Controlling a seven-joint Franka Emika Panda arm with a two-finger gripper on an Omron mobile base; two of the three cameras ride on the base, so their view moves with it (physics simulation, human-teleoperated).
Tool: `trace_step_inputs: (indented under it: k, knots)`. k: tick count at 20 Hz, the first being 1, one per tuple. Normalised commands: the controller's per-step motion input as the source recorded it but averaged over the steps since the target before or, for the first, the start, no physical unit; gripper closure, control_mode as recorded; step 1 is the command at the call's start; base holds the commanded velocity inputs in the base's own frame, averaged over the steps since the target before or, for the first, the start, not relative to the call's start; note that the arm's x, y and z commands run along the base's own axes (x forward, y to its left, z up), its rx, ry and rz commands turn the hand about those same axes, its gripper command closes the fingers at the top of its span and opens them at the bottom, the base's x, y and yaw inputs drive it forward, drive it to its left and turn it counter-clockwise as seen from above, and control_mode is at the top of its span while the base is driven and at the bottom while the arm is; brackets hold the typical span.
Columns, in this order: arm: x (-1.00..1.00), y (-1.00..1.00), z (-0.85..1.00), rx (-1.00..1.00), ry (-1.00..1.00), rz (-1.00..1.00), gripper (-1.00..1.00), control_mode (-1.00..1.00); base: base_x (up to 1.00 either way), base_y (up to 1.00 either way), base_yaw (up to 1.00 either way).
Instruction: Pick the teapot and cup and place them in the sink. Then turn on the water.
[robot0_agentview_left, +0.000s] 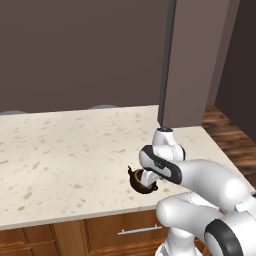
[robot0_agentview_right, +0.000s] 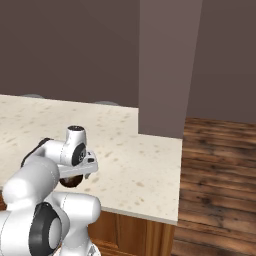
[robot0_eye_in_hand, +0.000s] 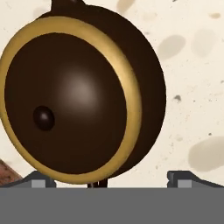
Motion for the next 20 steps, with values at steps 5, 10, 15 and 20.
trace_step_inputs:
  k: [5, 10, 15, 20]
  knots:
    - [-0.57, -0.09, -0.77, 0.00, -0.10, 0.00, -1.00, -1.00, 0.00, 0.00, 0.00]
    - [-0.31, 0.00, -0.65, 0.00, -0.11, 0.00, -1.00, -1.00, 0.00, 0.00, 0.00]
    - [-0.03, 0.00, -0.38, 0.00, -0.09, 0.00, -1.00, -1.00, 0.00, 0.00, 0.00]
    - [-0.30, -0.07, -0.39, 0.00, -0.14, 0.00, -1.00, -1.00, 0.00, 0.00, 0.00]
